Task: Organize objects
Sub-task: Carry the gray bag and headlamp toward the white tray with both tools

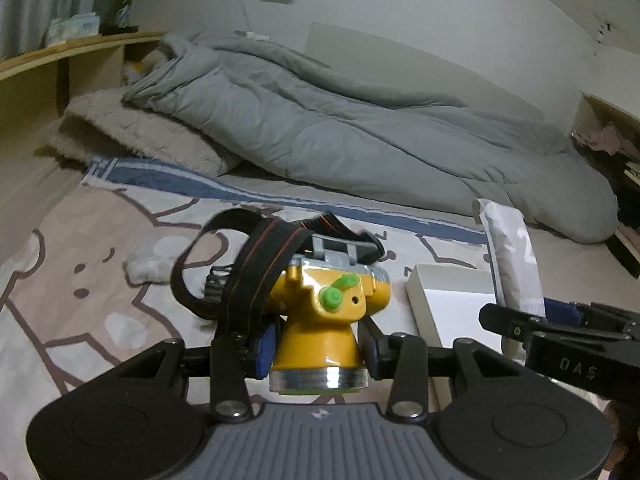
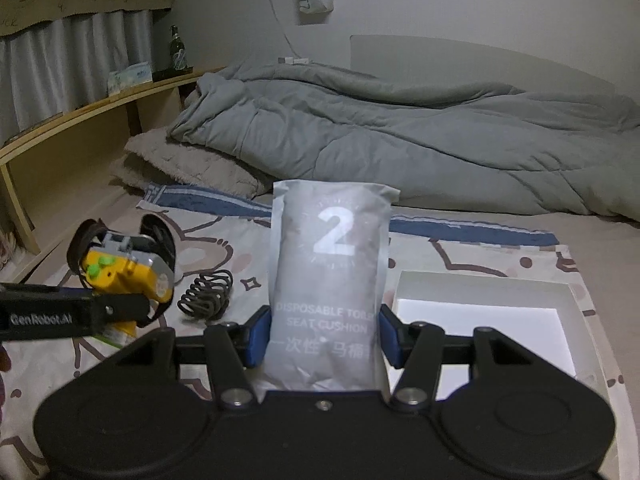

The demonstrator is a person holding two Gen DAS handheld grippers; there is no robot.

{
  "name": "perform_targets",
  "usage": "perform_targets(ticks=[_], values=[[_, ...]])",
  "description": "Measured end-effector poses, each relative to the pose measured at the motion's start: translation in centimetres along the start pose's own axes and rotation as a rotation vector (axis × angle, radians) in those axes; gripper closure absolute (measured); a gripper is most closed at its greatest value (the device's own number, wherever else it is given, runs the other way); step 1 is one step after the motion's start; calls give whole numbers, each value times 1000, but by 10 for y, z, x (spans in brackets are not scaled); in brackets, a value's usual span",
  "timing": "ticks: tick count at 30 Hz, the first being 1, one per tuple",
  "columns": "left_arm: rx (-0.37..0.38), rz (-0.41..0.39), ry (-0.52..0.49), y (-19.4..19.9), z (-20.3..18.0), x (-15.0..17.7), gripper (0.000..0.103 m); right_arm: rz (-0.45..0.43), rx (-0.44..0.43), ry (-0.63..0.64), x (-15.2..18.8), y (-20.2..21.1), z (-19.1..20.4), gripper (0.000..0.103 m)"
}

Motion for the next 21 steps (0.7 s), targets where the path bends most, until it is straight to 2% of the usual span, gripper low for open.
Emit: perform_targets(ticks=[14,21], values=[[55,-40,-61,-14,-42,-19,60,-9,27,28,-7,11,-40,47],[73,-79,-64,-30,-72,-41,60,-66,72,33,-41,9,-80,47]])
Point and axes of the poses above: each gripper's, at about its wrist camera, not at the fingertips, and y roughly against the way its jaws point, z to its left, x to its underside, the point moved 10 cm from there along -y, roughly the way its jaws point, and after that the axes turned 8 degrees about -z, right-handed, at the moved point
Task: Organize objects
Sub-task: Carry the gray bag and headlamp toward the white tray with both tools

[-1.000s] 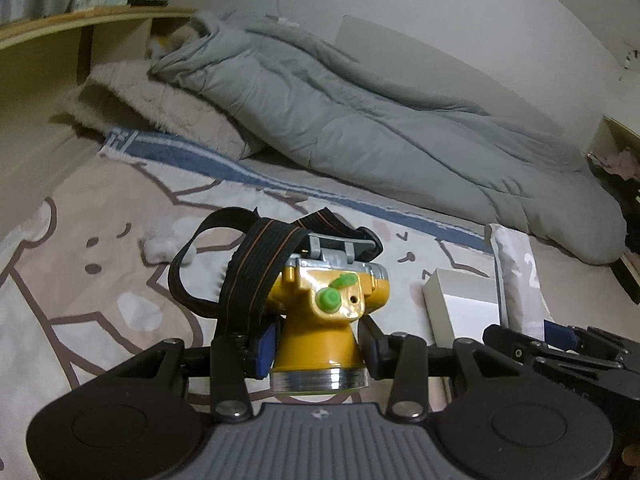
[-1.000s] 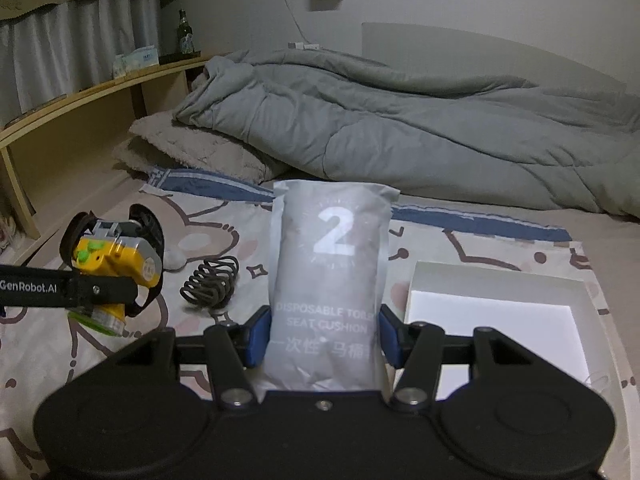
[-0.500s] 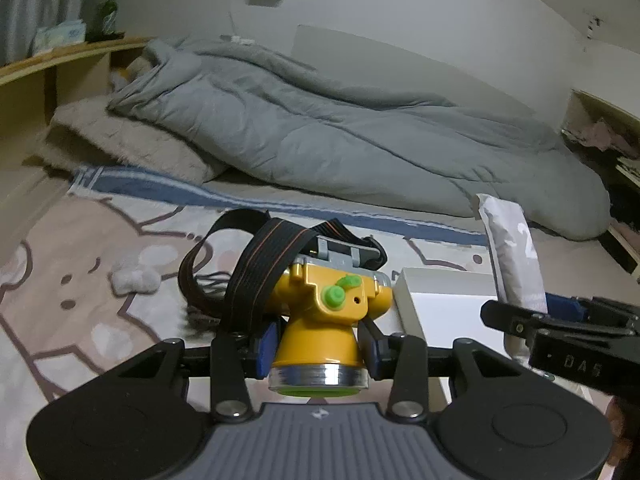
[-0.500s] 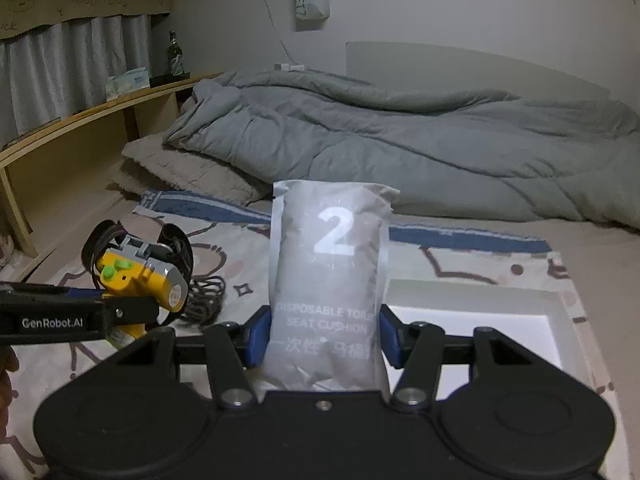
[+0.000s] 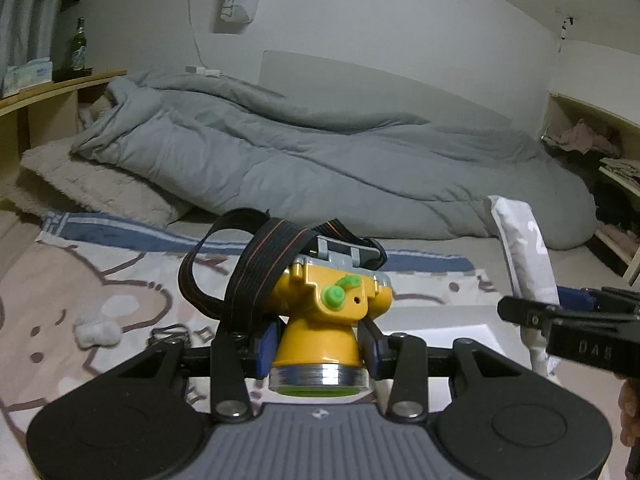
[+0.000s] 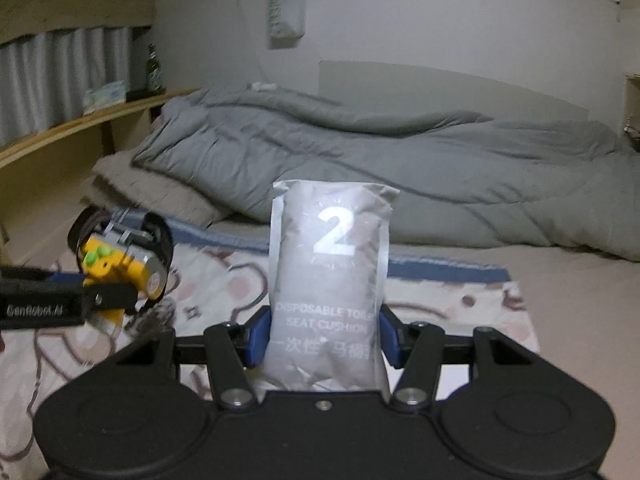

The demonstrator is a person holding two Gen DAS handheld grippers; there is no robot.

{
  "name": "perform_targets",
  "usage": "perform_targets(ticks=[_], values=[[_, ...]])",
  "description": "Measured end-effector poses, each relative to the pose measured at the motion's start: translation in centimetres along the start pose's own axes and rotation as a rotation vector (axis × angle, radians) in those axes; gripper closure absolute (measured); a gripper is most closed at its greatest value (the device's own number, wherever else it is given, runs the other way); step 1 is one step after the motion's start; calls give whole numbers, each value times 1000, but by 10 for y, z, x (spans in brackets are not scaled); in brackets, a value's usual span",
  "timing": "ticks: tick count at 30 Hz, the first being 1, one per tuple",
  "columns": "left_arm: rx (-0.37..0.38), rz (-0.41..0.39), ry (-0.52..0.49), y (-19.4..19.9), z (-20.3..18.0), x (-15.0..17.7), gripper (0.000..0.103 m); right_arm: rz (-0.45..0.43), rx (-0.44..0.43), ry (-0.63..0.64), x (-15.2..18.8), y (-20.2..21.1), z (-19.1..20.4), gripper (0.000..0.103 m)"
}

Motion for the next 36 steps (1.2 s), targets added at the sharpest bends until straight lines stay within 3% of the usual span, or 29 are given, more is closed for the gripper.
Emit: perform_targets(ticks=[10,17,21,29,36], values=[[57,17,1,-53,-61,-9,60,-4,70,22,-2,-20,-76,47],[137,75,46,-108,-116,8,60,53,152,9,36,-47,-142,47],[177,130,69,-139,-138,30,60,90,177,-61,59,-66,-172,47],[196,255,137,-187,-149,79,60,216,70,-10,99,-102,-169,47],[174,278,143,-205,-135,90,60,264,53,-51,133,-136,-168,47]])
Point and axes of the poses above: each gripper's, at about its wrist camera, not at the fingertips, and y roughly against the way its jaws point, z to its left, x to its underside, the point moved 10 cm from there along -y, roughly the way its jaws point, and after that the axes turned 8 degrees about -z, right-handed, at the moved point
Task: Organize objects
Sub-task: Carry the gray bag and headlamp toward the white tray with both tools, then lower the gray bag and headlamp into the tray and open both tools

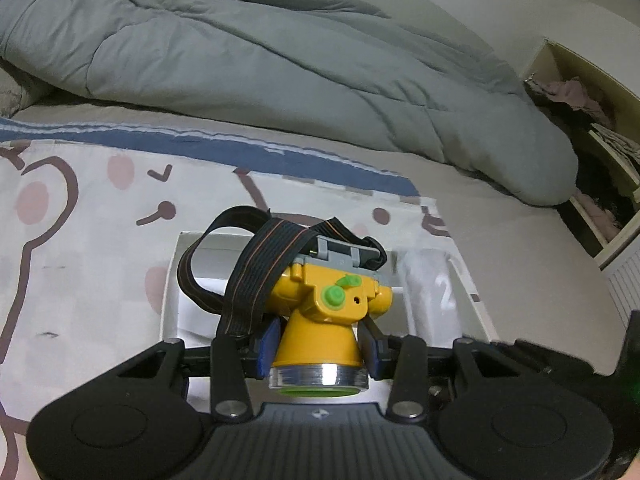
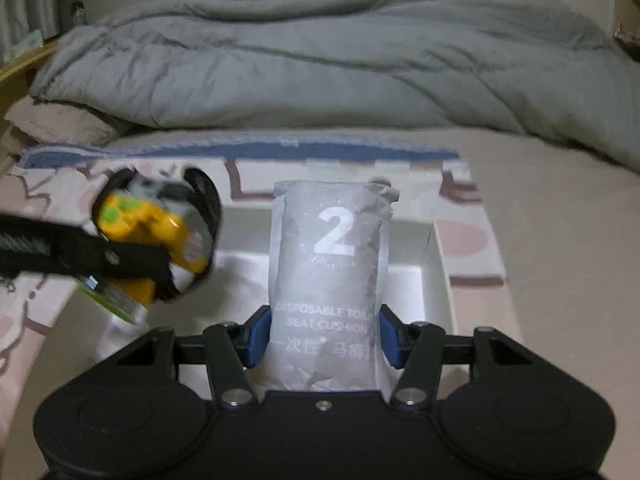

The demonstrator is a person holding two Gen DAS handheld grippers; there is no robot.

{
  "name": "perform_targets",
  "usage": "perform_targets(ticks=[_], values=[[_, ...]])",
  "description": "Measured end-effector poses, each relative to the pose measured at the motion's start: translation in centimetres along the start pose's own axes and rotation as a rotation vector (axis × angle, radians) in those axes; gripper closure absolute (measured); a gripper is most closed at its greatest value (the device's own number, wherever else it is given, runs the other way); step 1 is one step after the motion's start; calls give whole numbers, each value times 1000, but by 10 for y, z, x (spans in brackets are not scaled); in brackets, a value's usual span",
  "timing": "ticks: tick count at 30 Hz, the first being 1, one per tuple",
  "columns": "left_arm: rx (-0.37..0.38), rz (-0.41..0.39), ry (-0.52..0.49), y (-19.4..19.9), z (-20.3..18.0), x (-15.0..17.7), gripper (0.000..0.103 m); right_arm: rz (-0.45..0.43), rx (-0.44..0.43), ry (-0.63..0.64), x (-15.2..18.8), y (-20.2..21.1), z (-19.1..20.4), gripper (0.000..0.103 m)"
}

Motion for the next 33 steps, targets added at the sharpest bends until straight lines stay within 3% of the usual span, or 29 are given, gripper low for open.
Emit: perform_targets(ticks=[4,9,13,16,29,30,32,33], values=[[-21,26,-6,-10,1,4,60,92,26,40,20,-14,-4,47],[10,59,26,-25,-11,15,60,109,89,64,17,-11,-12,46],[23,73,60,-40,-22,19,60,88,77,6,9,-5,-17,36],[11,72,76,-50,-24,17,60,88,80,29,7,-1,-15,27],[-23,113,80,-73,-25,21,59,37,32,-67,-7,19,-28,34],[-18,116,83,-72,-25,20,58,36,32,-68,-7,20,-28,34],[-11,108,74,-66,-25,15,45,36,33,-72,-7,22,-29,33],[-21,103,59,-61,-24,12,33,38,31,-77,-7,24,-29,32]])
Point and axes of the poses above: each gripper's, at about its wrist camera, not at the fingertips, and y roughly against the way its jaws point, z to its left, x to its underside, the point moved 10 cm from there along -y, roughly the way its jaws point, and after that the axes turned 8 degrees about -z, right-handed, at the moved point
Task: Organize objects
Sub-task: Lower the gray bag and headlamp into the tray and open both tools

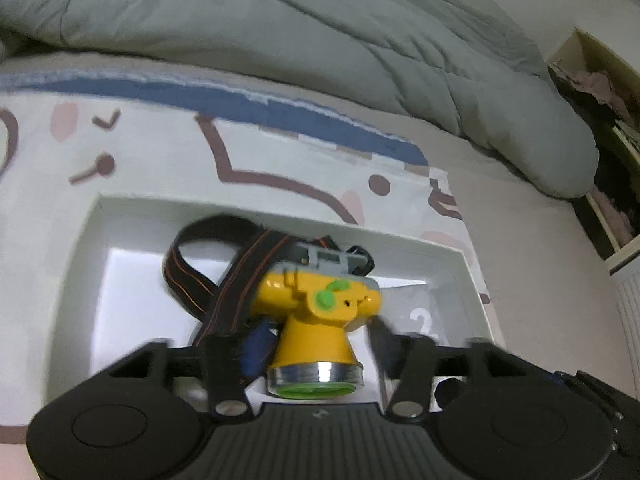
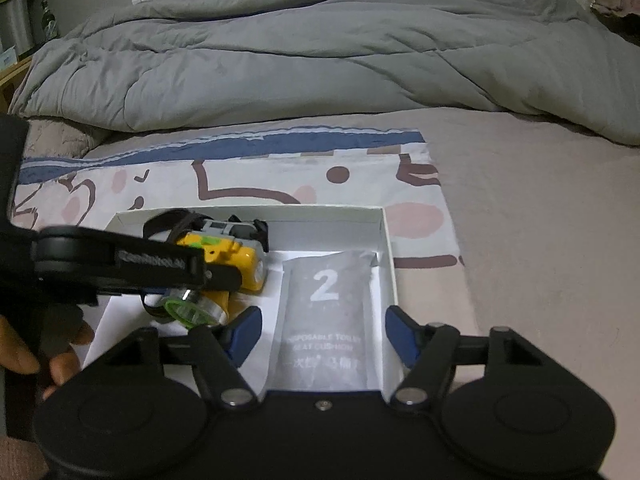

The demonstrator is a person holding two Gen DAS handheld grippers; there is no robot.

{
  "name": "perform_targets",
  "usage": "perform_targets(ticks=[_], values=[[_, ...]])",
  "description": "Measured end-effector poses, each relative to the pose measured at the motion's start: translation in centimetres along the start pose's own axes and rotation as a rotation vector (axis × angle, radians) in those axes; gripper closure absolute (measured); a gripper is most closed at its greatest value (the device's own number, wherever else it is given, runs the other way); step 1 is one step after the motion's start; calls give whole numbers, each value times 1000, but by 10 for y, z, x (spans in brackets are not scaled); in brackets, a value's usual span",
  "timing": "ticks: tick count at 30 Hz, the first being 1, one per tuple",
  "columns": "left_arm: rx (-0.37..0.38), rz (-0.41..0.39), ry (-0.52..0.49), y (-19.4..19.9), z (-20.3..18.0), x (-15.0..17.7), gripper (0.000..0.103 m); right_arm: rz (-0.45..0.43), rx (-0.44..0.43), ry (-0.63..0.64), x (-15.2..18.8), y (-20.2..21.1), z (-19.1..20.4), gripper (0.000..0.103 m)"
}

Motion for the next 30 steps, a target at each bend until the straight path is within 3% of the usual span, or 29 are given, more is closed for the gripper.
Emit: perform_targets(ticks=[7,18,25,30], values=[[-17,-12,-51,32,6,-15,30,-12,39,-35,-6,11,-6,28],[-42,-32,-138,97,21,-12,29,-44,98,-82,-18,52,-2,23],[-49,-63,-184,138,26,-9,20,-46,183,-72,-21,81,9,20],[-45,-73,-211,162,28,-4,16,-64,194,-84,-20,105,20,17]])
Point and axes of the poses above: each gripper's, at about its wrist camera, not at the fingertips, and y roughly against the way its jaws point, z to its left, x to its underside, the point moved 10 cm from there along -y, roughly the way its jaws point, and after that the axes turned 8 degrees about -z, right-handed, at the moved point
